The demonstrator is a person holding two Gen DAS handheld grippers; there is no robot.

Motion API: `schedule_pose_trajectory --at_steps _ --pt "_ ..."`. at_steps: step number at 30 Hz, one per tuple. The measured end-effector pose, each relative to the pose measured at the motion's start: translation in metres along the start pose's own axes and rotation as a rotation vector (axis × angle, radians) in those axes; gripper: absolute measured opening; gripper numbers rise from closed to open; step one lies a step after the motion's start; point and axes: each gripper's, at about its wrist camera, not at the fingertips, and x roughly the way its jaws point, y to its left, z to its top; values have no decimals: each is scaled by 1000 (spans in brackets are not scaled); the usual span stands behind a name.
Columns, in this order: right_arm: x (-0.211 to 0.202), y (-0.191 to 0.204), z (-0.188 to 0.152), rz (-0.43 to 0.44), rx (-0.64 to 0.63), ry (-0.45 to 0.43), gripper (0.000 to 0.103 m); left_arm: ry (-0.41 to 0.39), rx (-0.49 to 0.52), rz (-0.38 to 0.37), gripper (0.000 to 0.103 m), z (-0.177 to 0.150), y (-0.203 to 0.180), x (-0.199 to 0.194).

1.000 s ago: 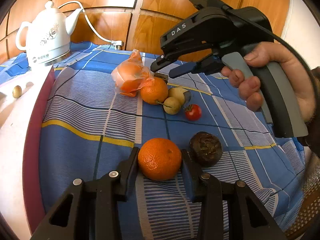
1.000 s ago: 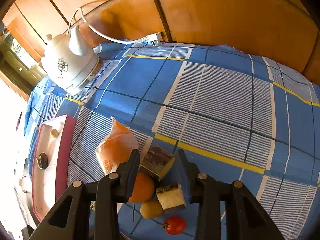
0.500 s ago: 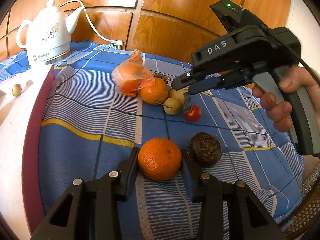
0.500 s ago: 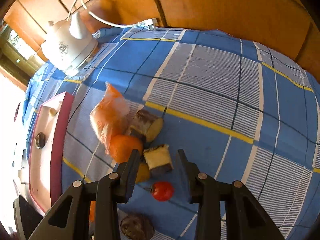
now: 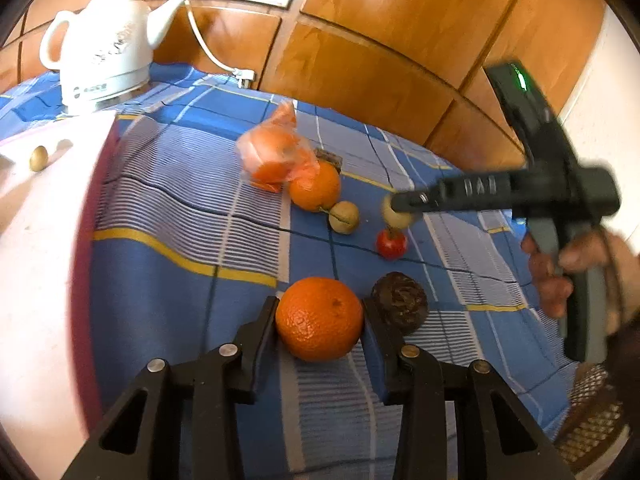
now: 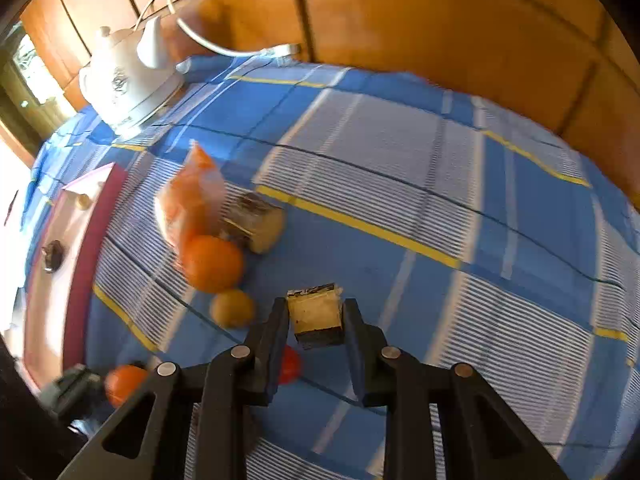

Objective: Organize fruits
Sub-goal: 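Place the orange in the tray with the left tool while the right tool carries the cut piece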

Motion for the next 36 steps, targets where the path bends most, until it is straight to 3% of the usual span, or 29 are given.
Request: schedule_pose_trajectory --at_steps 6,10,14,16,18,22,27,31,36 --pt "1 -14 -19 -6 28 6 27 -85 -78 7 39 18 25 -55" --pt "-1 -20 -23 6 59 -20 27 -145 -157 94 40 33 62 -86" --pt "-1 -23 -24 18 74 -29 27 -139 -252 232 40 40 113 -97" --pt "-1 -24 -24 22 73 -32 27 -148 -297 266 39 39 134 -104" --pt "0 -23 -24 25 77 -34 27 -169 -309 250 39 33 145 -114" --pt "0 -24 -25 34 77 -38 27 -192 -307 252 40 21 158 -126" --pt "0 -25 -25 37 74 -42 27 -128 -349 339 40 9 176 -118" --pt "0 -26 -25 43 77 -47 27 -129 -390 358 53 -3 185 -125" --pt "-1 -25 -26 41 72 -52 26 -158 -366 479 53 -18 172 -141"
